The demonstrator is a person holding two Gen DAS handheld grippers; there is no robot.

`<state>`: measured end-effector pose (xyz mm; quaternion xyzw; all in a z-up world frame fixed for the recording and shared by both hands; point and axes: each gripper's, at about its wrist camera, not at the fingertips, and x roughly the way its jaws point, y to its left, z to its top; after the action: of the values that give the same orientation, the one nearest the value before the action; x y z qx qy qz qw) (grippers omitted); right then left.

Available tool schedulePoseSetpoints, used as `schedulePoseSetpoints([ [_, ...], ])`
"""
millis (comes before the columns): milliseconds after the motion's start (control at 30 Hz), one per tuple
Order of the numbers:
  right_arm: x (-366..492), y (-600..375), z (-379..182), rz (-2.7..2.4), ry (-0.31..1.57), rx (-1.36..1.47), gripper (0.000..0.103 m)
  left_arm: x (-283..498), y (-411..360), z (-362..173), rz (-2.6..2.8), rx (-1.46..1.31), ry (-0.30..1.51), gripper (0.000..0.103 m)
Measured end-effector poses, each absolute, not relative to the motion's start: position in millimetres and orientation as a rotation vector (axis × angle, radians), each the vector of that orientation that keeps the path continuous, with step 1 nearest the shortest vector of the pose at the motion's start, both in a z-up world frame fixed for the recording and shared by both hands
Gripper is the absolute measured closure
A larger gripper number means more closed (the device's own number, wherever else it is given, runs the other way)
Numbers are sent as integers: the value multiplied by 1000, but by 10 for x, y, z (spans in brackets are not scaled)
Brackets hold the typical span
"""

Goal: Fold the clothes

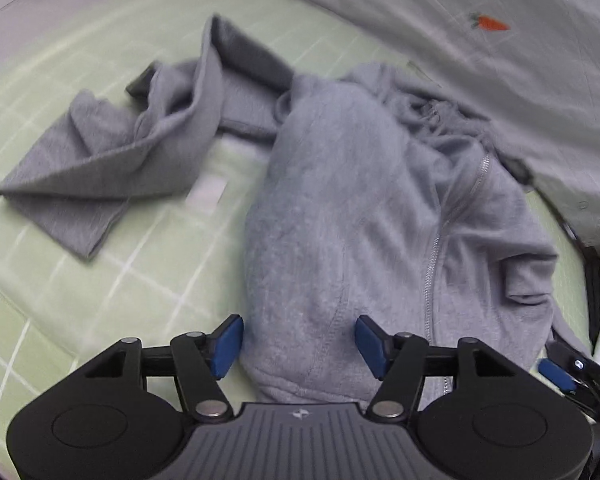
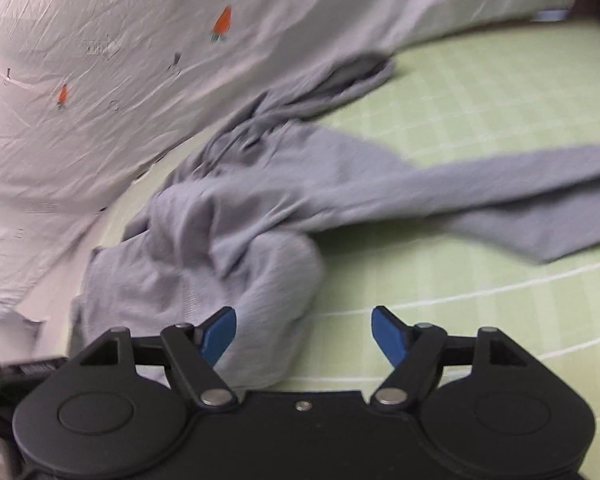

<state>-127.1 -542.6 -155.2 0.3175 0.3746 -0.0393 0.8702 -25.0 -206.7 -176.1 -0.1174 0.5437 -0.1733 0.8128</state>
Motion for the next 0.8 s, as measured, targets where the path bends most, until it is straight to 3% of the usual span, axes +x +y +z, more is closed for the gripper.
schedulePoseSetpoints([
  [33,-1219,-5400,-1591,-65,792,679,28,-239,-2066,-1765,-380,-245,1162,42],
  [67,-1171,-5363,-1622,-56,800,686,33,-229,-2066,-1769,-390,-239,1163,51],
  [100,-1133,-5328,-1647,-48,808,695,50,-219,-2066,-1773,-400,-233,1165,62],
  [133,-1112,-5299,-1662,-43,814,708,63,-209,-2065,-1777,-411,-227,1166,84],
  [167,-1091,-5270,-1676,-38,820,721,90,-210,-2062,-1760,-421,-229,1163,85],
  [200,-1086,-5239,-1672,-36,823,725,94,-216,-2057,-1737,-431,-233,1159,86],
  [500,-1135,-5235,-983,-28,730,657,96,-69,-2045,-954,-570,-326,1000,89],
  [667,-544,-5519,-886,-110,663,691,96,639,-2462,-674,-622,-339,874,91],
  [800,-71,-5746,-808,-175,608,718,95,1370,-2891,-769,-613,-349,867,91],
])
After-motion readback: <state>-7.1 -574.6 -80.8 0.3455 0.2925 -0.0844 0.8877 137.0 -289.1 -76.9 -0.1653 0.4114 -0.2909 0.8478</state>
